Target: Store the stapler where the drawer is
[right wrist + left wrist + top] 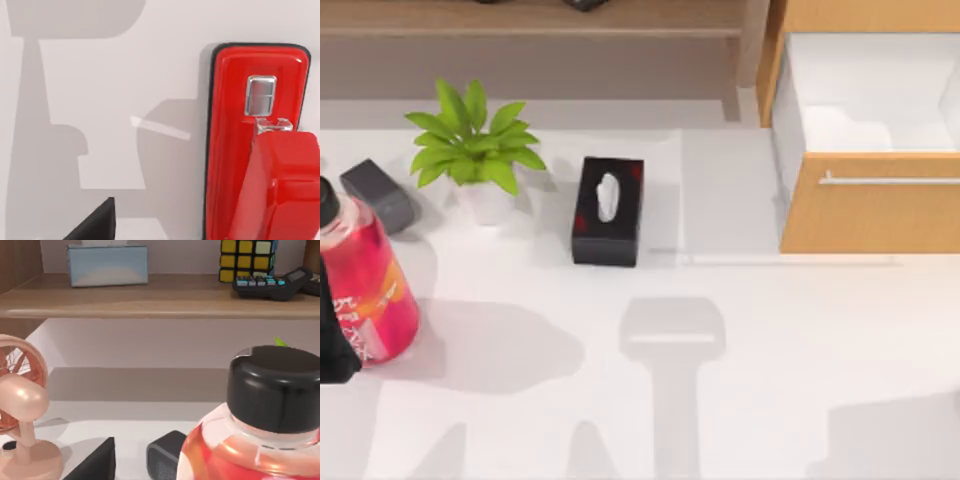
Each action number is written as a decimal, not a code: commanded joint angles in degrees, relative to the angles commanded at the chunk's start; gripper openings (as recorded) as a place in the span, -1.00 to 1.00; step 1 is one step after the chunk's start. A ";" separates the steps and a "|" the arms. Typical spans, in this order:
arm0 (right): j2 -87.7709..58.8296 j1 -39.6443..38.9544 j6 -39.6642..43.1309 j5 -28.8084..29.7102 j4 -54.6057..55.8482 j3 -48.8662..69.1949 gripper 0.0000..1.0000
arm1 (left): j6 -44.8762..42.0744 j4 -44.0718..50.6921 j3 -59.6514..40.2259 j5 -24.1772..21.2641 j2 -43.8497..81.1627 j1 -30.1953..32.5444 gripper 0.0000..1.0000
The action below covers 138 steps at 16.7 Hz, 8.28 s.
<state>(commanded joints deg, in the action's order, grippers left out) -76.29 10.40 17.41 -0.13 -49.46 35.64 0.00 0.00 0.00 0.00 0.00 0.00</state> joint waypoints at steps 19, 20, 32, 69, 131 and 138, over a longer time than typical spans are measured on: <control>-3.00 -0.06 -0.11 -0.01 7.24 -4.21 -0.66 | 0.00 0.00 0.00 0.00 0.00 0.00 1.00; -3.00 -0.06 -0.11 -0.01 7.24 -4.21 -0.81 | 0.00 0.00 0.00 0.00 0.00 0.00 1.00; -2.51 -0.04 -0.10 0.02 6.20 -3.64 -1.00 | 0.00 0.00 0.00 0.00 0.00 0.00 1.00; -50.77 -17.77 -12.50 3.13 -17.73 84.93 -1.00 | 0.00 0.00 0.00 0.00 0.00 0.00 1.00; -31.98 -26.99 -4.82 3.57 30.50 47.67 1.00 | 0.00 0.00 0.00 0.00 0.00 0.00 1.00; -23.64 -37.16 21.18 6.91 76.96 15.96 1.00 | 0.00 0.00 0.00 0.00 0.00 0.00 1.00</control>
<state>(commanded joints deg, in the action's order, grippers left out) -99.93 -26.76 38.59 6.78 27.51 51.59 0.00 0.00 0.00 0.00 0.00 0.00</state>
